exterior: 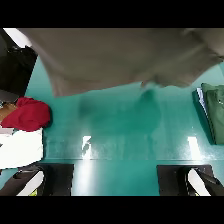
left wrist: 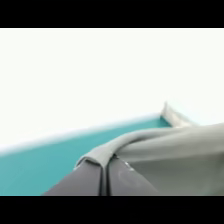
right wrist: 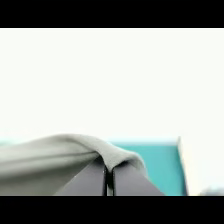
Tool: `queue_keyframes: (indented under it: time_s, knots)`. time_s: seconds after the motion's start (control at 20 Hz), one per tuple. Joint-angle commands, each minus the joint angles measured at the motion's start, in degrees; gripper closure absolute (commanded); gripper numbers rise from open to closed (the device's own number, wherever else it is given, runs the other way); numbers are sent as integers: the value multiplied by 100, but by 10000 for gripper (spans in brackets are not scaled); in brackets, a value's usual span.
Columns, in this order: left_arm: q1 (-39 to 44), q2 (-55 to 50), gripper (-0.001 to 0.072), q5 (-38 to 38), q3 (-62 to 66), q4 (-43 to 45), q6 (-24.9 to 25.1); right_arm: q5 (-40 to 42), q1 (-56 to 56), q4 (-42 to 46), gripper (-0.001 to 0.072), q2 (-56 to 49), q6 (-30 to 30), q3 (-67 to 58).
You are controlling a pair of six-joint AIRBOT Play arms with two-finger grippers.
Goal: Fold the shirts.
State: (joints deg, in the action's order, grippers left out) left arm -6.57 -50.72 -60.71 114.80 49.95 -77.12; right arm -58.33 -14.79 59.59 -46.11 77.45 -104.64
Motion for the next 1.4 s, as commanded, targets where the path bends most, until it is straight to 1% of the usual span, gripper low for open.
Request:
queue_keyframes:
  time_s: [0.0,0.15,0.25,0.3,0.35,0.4,0.45,0.5,0.6,0.7,0.8,0.85,0.95,1.0,1.05,1.15,1.25,1.35]
  knots:
    - [-2,306,683,105,737,-409,-254,57,-2,415,695,245,4,-1012]
    - [-2,387,683,-87,717,-1019,-407,-463,0,935,697,339,26,-1329]
    - [-2,387,684,-197,428,-940,-415,-881,-2,960,698,256,109,-1349]
    - [-2,367,684,-223,151,-802,-507,-1196,-2,942,698,85,264,-1349]
    - [-2,299,684,-354,-175,-614,-647,-1631,-2,940,698,-173,450,-1349]
    - [-2,190,684,-551,-479,-411,-715,-2133,0,942,698,-459,514,-1344]
    - [0,7,684,-826,-813,-249,-719,-2667,4,933,698,-813,570,-1298]
    - [0,-214,684,-1099,-1115,-181,-756,-2997,4,901,698,-1126,675,-1123]
    - [0,-765,683,-1508,-1744,-153,-748,-3388,4,903,698,-1731,778,-540]
    - [2,-1381,684,-1644,-2354,-131,-728,-3602,4,903,698,-2323,828,129]
    - [107,-2085,683,-1515,-2785,-50,-719,-3567,4,907,697,-2907,826,728]
    - [192,-2483,683,-1399,-2892,-26,-614,-3429,4,905,697,-3200,824,962]
    - [374,-3204,683,-981,-2909,-24,-210,-2933,4,911,697,-3709,820,1263]
    - [452,-3528,683,-581,-2909,-22,22,-2627,4,892,697,-3930,820,1314]
    - [492,-3786,683,-138,-2909,-24,90,-2326,17,896,697,-4129,817,1309]
    - [492,-4083,683,667,-2909,-258,87,-1633,103,898,698,-4422,813,1250]
    - [492,-4129,683,1447,-2909,-256,109,-1010,243,901,697,-4677,809,953]
    - [492,-4124,683,1888,-2896,-258,114,-529,407,903,698,-4865,807,568]
